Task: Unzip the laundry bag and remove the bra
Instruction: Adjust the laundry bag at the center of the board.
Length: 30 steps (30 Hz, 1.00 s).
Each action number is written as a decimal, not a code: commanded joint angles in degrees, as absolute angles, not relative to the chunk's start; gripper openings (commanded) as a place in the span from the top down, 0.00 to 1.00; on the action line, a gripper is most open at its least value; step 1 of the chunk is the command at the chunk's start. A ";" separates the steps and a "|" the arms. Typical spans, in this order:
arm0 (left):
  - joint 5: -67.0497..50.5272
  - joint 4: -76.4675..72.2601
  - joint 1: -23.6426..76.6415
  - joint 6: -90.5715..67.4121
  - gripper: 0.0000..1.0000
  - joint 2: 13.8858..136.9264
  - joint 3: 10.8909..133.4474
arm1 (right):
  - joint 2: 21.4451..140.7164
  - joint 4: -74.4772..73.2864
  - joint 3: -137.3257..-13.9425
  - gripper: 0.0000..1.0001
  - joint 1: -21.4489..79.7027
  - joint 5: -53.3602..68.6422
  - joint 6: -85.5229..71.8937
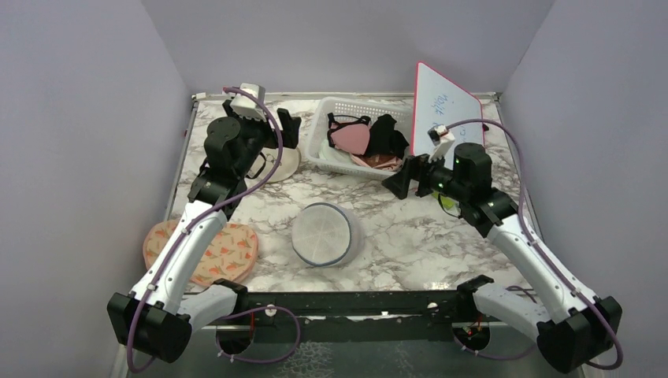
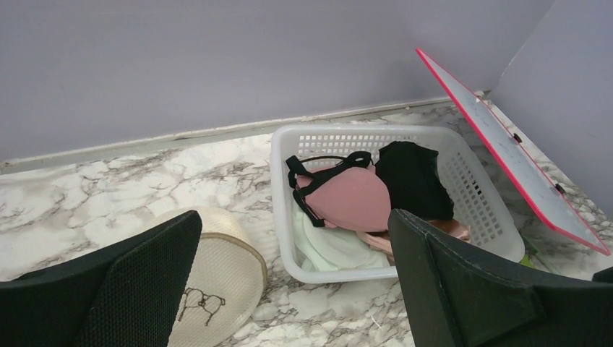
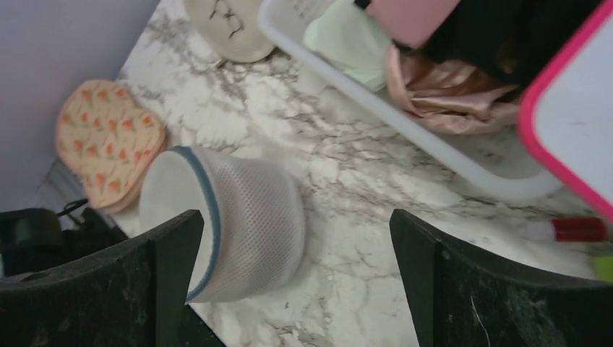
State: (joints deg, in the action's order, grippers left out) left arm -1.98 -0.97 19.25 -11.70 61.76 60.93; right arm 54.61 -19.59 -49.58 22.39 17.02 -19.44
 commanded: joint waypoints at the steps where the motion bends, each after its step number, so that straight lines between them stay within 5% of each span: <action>1: -2.36 -2.23 19.52 -12.07 0.01 61.94 60.53 | 59.78 -14.12 -48.62 0.00 24.37 32.95 -23.42; 13: -3.03 -0.56 19.57 -12.81 0.01 64.88 61.85 | 71.15 -15.76 -50.03 0.01 39.11 24.61 -24.69; 30: 2.50 6.66 20.20 -14.95 0.01 69.46 66.04 | 81.93 -10.77 -51.73 0.30 42.69 20.71 -27.72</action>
State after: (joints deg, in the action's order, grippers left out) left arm 1.13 6.07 19.90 -14.57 69.19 64.25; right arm 80.95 -14.52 -50.13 42.39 23.66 -25.74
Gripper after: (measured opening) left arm 0.987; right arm 0.719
